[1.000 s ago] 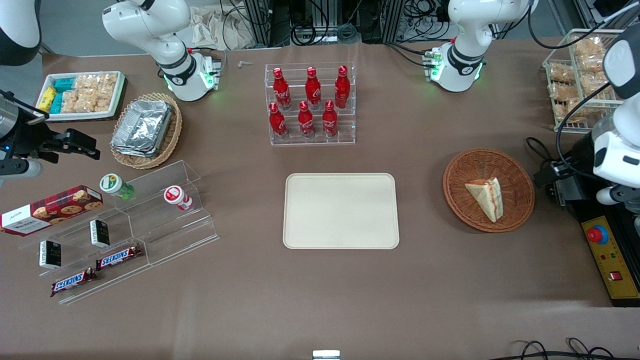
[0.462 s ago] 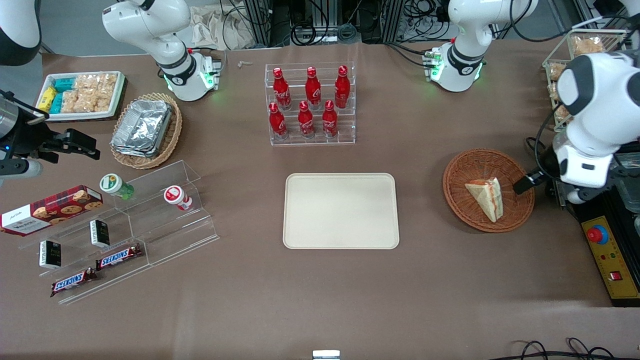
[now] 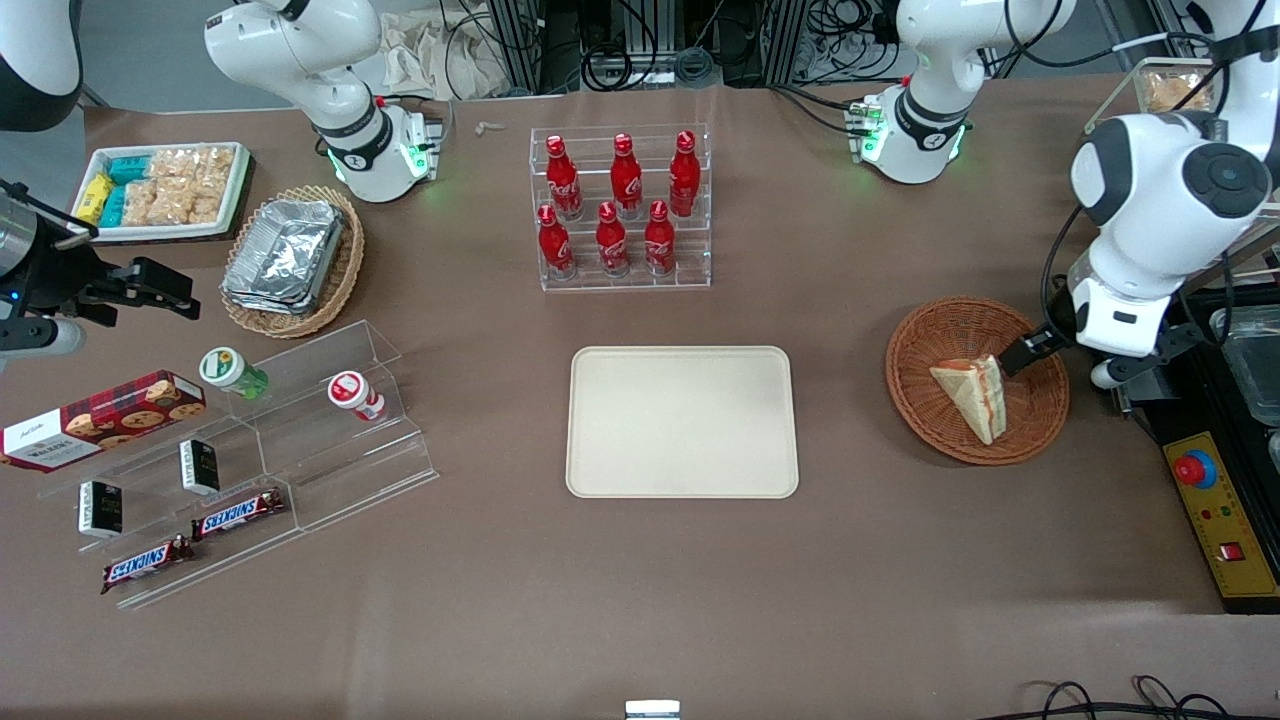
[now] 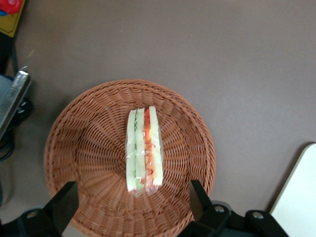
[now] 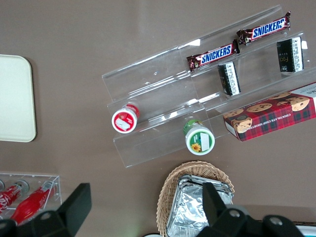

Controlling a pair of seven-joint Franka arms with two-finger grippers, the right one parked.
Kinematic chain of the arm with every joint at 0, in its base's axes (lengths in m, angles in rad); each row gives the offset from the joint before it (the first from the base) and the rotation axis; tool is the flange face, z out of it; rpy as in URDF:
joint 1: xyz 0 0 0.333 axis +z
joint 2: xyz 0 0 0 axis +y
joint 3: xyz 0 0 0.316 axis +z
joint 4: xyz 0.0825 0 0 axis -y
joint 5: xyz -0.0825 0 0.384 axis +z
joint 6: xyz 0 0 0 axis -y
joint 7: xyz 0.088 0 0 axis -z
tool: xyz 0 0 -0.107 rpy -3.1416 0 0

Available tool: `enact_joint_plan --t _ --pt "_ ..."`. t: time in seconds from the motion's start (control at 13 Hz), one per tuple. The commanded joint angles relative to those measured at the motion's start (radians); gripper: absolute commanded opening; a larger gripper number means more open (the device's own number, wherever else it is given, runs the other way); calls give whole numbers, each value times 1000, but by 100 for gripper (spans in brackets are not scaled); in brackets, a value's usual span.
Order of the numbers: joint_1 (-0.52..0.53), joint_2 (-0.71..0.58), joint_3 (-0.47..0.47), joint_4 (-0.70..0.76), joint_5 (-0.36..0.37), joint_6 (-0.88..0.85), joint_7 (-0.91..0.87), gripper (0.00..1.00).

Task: Place sandwich from basket to tray
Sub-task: 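Lower the open left gripper onto the wrapped sandwich in the basket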

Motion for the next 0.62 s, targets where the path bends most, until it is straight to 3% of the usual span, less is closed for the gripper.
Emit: enact_joint_plan --t 0.0,0.54 --pt "-12 19 -4 -92 -11 156 16 100" --pt "-39 105 -6 -202 -8 418 17 100"
